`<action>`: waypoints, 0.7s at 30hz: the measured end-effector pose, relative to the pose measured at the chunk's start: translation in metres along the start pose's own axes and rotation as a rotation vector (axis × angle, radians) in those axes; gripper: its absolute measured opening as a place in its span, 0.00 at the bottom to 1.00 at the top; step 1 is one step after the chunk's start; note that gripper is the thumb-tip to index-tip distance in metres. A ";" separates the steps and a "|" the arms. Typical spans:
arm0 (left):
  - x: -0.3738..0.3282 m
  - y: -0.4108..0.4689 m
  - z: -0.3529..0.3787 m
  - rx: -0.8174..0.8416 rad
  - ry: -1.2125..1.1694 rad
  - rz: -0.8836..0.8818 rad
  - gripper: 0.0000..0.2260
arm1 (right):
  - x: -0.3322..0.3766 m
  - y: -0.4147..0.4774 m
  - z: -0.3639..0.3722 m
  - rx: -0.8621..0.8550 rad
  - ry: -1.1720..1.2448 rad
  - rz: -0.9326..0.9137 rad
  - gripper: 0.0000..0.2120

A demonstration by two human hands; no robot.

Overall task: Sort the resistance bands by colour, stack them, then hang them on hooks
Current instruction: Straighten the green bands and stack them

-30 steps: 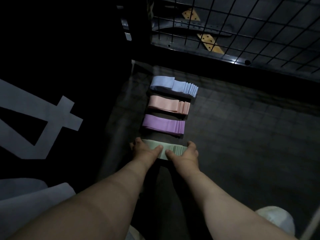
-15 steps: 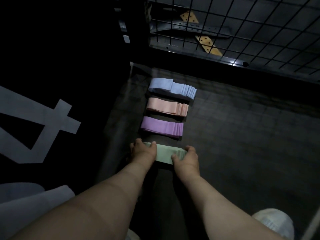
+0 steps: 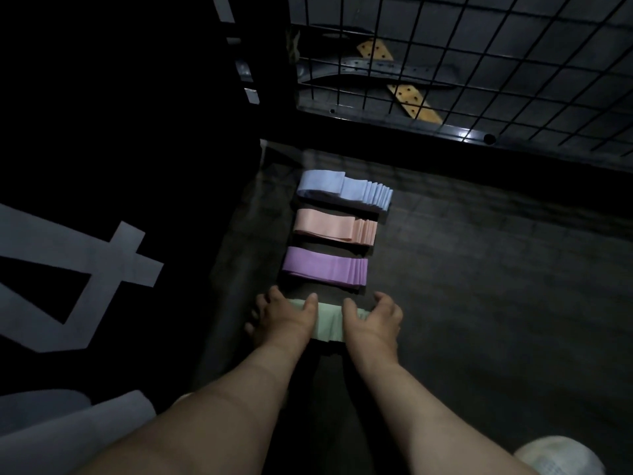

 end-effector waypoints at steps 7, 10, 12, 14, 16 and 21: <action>-0.012 0.004 -0.030 -0.081 0.127 0.055 0.28 | 0.024 0.021 -0.019 -0.102 0.052 0.000 0.28; -0.040 0.020 -0.066 -0.108 0.175 0.227 0.26 | 0.050 0.038 -0.031 -0.104 0.072 0.004 0.27; -0.070 0.040 -0.094 -0.058 0.211 0.371 0.24 | 0.069 0.052 -0.039 -0.080 0.080 -0.007 0.25; -0.106 0.064 -0.120 0.013 0.365 0.497 0.24 | 0.085 0.064 -0.044 -0.034 0.066 -0.025 0.24; -0.144 0.083 -0.139 0.099 0.529 0.600 0.24 | 0.099 0.079 -0.048 0.006 0.018 -0.035 0.25; -0.196 0.124 -0.137 0.108 0.713 0.777 0.27 | 0.123 0.120 -0.049 0.059 -0.048 -0.063 0.26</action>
Point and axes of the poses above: each hand's wrist, its own y-axis towards the middle knuckle, its own z-axis out of the palm, x = y × z, the point moved 2 cm from there along y, towards the middle knuckle, and after that the axes turned 5 degrees about z, right-handed, at the moved point
